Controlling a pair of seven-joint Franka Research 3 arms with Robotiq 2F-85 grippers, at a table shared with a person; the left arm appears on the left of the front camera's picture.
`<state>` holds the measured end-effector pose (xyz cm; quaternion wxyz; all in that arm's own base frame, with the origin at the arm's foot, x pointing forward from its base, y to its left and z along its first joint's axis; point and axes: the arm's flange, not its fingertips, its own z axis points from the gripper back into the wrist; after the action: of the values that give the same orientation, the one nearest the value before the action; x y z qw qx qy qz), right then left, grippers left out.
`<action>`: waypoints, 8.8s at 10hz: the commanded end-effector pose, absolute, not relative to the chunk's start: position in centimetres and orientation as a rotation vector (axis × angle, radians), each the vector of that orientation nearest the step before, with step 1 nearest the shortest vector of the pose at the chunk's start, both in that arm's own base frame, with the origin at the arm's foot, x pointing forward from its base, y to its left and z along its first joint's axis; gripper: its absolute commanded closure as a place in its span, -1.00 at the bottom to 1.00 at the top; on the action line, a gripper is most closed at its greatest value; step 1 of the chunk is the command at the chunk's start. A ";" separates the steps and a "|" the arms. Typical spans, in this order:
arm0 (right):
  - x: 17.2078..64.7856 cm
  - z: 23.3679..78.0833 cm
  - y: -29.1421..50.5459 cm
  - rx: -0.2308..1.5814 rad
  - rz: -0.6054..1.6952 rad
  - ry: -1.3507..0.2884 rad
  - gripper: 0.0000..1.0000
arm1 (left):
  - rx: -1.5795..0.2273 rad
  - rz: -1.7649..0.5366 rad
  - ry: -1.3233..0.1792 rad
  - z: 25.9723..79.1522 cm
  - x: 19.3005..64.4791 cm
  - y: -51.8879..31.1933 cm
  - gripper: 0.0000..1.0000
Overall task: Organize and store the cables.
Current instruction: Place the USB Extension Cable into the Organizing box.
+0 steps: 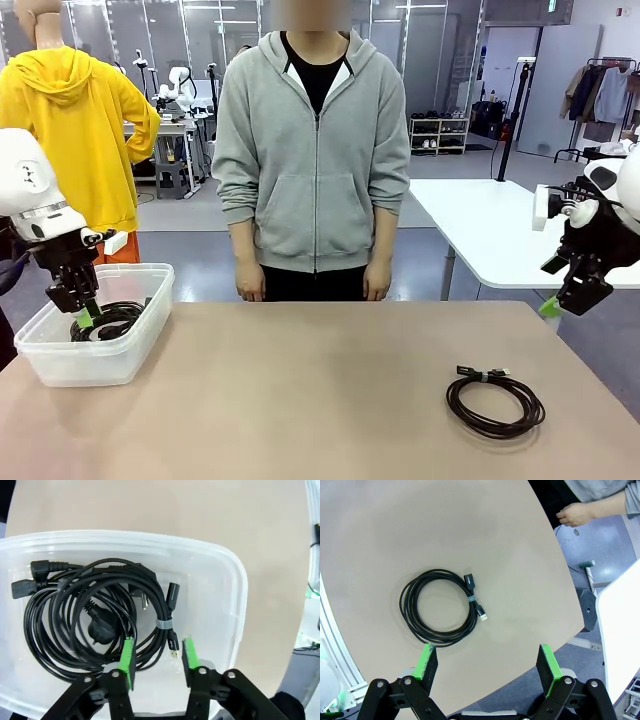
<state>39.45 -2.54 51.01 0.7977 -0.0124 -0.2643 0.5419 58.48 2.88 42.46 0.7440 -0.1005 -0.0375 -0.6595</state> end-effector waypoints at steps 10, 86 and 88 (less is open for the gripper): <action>39.5 51.0 -2.5 -0.026 1.163 -0.566 -1.00 | -0.204 -1.430 -0.069 42.7 58.6 2.8 -1.00; 52.9 44.2 4.4 0.034 1.430 -0.091 0.92 | -0.063 -0.841 -0.629 51.3 35.8 1.4 -1.00; 52.9 44.2 4.4 0.034 1.430 -0.091 0.92 | -0.063 -0.841 -0.629 51.3 35.8 1.4 -1.00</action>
<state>52.93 4.49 44.65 0.7535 0.0188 -0.0381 0.6561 35.84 1.65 51.18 0.8616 -0.0341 -0.3007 -0.4076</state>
